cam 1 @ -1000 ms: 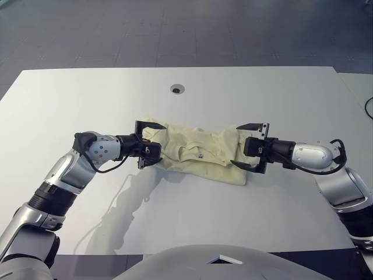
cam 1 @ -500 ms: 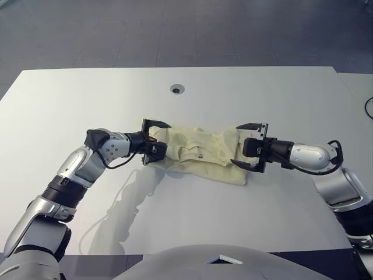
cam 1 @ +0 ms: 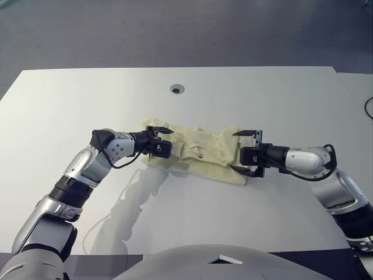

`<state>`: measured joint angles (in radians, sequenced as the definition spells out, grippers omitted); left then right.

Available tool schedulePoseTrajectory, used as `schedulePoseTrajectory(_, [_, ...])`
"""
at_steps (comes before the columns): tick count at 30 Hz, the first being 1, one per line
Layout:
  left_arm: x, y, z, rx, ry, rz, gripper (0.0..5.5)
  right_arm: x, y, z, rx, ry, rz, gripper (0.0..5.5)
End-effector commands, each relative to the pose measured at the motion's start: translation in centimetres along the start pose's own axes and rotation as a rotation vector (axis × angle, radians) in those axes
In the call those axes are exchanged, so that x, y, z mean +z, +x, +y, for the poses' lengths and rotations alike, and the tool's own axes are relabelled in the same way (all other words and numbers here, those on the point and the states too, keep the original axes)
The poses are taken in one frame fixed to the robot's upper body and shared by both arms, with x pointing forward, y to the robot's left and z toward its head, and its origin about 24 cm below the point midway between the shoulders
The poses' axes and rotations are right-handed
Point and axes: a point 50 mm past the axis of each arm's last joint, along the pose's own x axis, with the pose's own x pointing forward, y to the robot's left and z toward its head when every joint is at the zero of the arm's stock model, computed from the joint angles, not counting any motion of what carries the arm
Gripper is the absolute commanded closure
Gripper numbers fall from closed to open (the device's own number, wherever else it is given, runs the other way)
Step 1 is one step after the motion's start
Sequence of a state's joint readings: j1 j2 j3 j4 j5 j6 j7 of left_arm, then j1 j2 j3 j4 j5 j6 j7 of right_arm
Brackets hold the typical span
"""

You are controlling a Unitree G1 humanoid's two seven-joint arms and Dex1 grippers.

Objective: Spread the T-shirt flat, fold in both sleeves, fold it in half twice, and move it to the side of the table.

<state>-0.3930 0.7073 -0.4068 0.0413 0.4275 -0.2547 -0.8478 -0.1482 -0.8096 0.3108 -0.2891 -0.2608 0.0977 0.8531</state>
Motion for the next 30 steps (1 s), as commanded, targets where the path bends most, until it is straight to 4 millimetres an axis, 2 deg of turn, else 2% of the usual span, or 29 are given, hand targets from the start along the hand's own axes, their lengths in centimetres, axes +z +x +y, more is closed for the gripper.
schedulePoseTrajectory(1, [0.2,-0.4,0.7,0.008,0.0,-0.009,3.49,-0.6,1.1,-0.3,-0.07,-0.045,0.023,0.1])
schedulePoseTrajectory(3, [0.1,-0.4,0.8,0.008,0.0,-0.01,3.89,-0.9,1.4,-0.1,-0.08,-0.045,0.027,0.1])
schedulePoseTrajectory(13, [-0.5,-0.8,1.4,0.024,-0.007,0.006,5.49,-0.3,1.8,1.1,-0.041,-0.036,-0.03,1.68])
schedulePoseTrajectory(24, [-0.8,-0.8,1.2,0.025,-0.023,0.008,5.5,-0.1,1.6,0.9,-0.014,-0.044,-0.055,3.55])
schedulePoseTrajectory(30, [-1.2,-1.3,1.8,0.036,-0.052,0.004,5.5,0.4,0.8,-0.5,0.015,-0.013,-0.1,4.63])
